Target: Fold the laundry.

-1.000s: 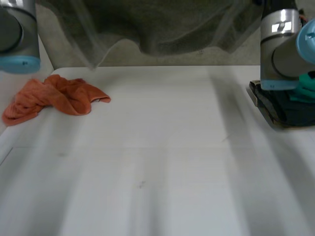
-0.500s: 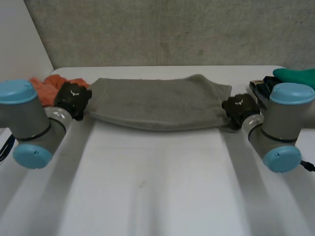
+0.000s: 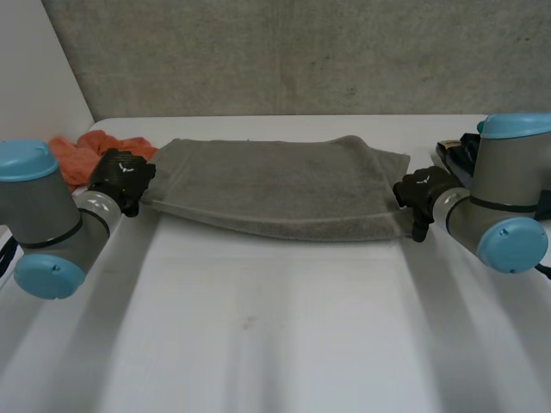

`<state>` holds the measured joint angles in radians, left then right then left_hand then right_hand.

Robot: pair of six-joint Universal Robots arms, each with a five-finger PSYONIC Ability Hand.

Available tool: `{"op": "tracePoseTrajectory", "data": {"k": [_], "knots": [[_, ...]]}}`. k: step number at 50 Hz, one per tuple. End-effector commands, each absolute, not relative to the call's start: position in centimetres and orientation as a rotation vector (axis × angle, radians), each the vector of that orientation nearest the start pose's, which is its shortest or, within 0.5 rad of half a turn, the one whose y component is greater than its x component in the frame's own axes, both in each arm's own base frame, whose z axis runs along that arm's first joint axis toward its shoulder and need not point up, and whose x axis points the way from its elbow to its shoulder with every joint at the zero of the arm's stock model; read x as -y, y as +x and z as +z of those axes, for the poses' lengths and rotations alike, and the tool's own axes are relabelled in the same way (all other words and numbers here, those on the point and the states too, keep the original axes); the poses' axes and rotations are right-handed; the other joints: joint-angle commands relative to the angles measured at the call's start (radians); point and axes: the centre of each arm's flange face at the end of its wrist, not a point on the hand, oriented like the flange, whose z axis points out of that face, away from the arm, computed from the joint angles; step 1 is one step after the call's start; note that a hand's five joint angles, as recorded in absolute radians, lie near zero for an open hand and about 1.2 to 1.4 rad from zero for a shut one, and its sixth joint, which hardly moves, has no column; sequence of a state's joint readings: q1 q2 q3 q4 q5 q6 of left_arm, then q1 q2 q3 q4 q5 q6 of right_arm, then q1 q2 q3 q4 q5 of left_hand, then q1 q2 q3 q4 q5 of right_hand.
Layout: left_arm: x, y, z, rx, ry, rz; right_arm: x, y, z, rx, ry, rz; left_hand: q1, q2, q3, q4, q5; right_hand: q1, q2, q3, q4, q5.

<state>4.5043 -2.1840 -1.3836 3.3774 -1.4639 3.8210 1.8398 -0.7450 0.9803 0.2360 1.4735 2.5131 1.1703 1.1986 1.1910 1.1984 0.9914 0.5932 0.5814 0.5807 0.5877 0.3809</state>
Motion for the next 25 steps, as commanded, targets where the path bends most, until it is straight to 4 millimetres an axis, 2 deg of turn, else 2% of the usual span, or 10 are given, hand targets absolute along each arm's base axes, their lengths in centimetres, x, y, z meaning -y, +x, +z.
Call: {"op": "tracePoseTrajectory", "data": {"k": [1, 2, 5, 6, 9, 13, 20, 24, 25], "knots": [[37.1, -22.1, 16.1, -2.002, 1.062, -1.839, 37.7, 24.9, 15.2, -2.465, -1.273, -1.685, 0.226, 0.198, 0.205, 0.198, 0.23, 0.048, 0.06, 0.061, 0.053, 0.086], [37.1, -22.1, 16.2, -2.0, 1.062, -1.84, 37.7, 25.0, 15.3, -2.462, -1.272, -1.686, 0.226, 0.198, 0.205, 0.198, 0.23, 0.083, 0.095, 0.096, 0.089, 0.121], [37.0, -22.1, 16.2, -2.005, 1.064, -1.833, 37.6, 25.0, 15.4, -2.467, -1.262, -1.673, 0.226, 0.198, 0.205, 0.198, 0.23, 0.39, 0.402, 0.403, 0.396, 0.428], [36.8, -22.0, 16.3, -2.01, 1.068, -1.823, 37.4, 25.0, 15.4, -2.477, -1.263, -1.648, 0.226, 0.198, 0.205, 0.198, 0.23, 0.793, 0.805, 0.805, 0.798, 0.831], [36.4, -21.9, 16.6, -2.02, 1.076, -1.803, 37.0, 24.7, 15.6, -2.501, -1.275, -1.606, 0.226, 0.198, 0.205, 0.198, 0.23, 0.803, 0.815, 0.816, 0.809, 0.841], [34.8, -21.5, 17.4, -2.048, 1.107, -1.74, 36.0, 23.8, 16.2, -2.554, -1.262, -1.504, 0.226, 0.198, 0.205, 0.198, 0.23, 0.803, 0.815, 0.816, 0.809, 0.841], [30.6, -20.8, 19.1, -2.099, 1.214, -1.618, 33.4, 21.1, 19.2, -2.583, -1.226, -1.469, 0.226, 0.198, 0.205, 0.198, 0.23, 0.803, 0.815, 0.816, 0.809, 0.841], [28.2, -20.0, 19.4, -2.144, 1.282, -1.497, 31.4, 20.0, 20.1, -2.583, -1.331, -1.435, 0.226, 0.198, 0.205, 0.198, 0.23, 0.803, 0.815, 0.816, 0.809, 0.841], [26.9, -19.7, 19.1, -2.182, 1.329, -1.409, 30.3, 19.4, 20.0, -2.587, -1.427, -1.382, 0.226, 0.198, 0.205, 0.198, 0.23, 0.803, 0.815, 0.816, 0.809, 0.841]]}}
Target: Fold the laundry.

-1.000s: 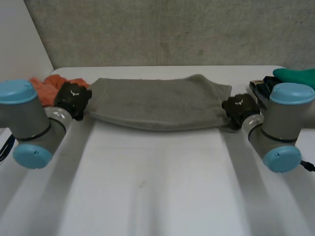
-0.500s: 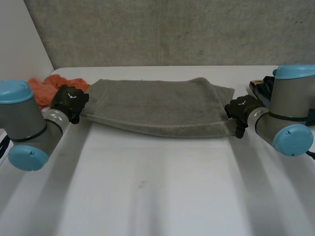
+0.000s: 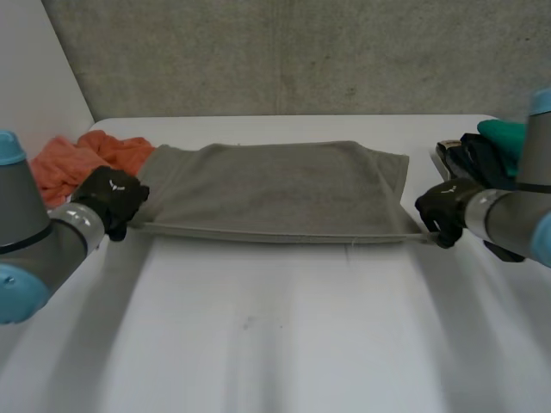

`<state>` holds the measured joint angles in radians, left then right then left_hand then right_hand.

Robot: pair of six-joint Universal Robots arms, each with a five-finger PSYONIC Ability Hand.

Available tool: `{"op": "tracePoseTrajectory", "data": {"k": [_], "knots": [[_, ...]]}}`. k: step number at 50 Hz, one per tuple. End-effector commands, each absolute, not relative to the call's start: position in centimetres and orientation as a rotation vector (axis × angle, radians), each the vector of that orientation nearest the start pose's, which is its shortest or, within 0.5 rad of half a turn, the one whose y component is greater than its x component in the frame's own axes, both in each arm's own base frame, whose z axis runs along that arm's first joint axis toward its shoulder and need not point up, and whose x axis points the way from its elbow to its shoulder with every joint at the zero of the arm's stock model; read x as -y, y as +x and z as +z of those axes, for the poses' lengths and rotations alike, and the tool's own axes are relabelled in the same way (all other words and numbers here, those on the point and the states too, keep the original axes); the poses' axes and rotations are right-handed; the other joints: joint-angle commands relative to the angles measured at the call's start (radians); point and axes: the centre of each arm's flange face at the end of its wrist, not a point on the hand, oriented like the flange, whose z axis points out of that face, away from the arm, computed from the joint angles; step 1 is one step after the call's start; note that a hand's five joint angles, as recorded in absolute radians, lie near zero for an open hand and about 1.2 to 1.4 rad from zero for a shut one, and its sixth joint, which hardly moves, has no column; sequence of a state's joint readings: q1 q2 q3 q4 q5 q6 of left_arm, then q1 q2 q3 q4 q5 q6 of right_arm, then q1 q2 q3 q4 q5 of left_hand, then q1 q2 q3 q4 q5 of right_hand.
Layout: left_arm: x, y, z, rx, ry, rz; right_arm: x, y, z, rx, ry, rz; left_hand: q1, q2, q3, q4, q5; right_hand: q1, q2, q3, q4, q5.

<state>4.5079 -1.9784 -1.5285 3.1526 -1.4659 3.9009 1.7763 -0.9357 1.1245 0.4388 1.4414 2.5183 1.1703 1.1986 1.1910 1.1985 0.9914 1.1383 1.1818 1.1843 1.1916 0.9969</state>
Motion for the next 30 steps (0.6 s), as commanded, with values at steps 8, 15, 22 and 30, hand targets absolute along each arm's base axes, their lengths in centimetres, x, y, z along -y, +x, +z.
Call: {"op": "tracePoseTrajectory", "data": {"k": [8, 15, 22, 30], "knots": [[22.8, -18.5, 17.9, -2.348, 1.542, -1.05, 25.5, 16.9, 19.0, -2.498, -1.952, -1.115, 0.226, 0.198, 0.205, 0.198, 0.23, 0.258, 0.215, 0.212, 0.205, 0.225], [25.8, -19.6, 19.8, -2.241, 1.501, -1.218, 25.7, 18.2, 19.0, -2.477, -1.891, -1.252, 0.215, 0.186, 0.194, 0.187, 0.219, 0.258, 0.215, 0.212, 0.205, 0.225], [31.1, -21.5, 20.2, -2.125, 1.438, -1.358, 30.5, 19.7, 19.8, -2.48, -1.647, -1.596, 0.212, 0.183, 0.191, 0.183, 0.216, 0.258, 0.215, 0.212, 0.205, 0.225], [37.5, -23.8, 19.3, -2.013, 1.293, -1.476, 36.6, 21.4, 20.2, -2.425, -1.372, -1.947, 0.226, 0.198, 0.205, 0.198, 0.23, 0.258, 0.215, 0.212, 0.205, 0.225]]}}
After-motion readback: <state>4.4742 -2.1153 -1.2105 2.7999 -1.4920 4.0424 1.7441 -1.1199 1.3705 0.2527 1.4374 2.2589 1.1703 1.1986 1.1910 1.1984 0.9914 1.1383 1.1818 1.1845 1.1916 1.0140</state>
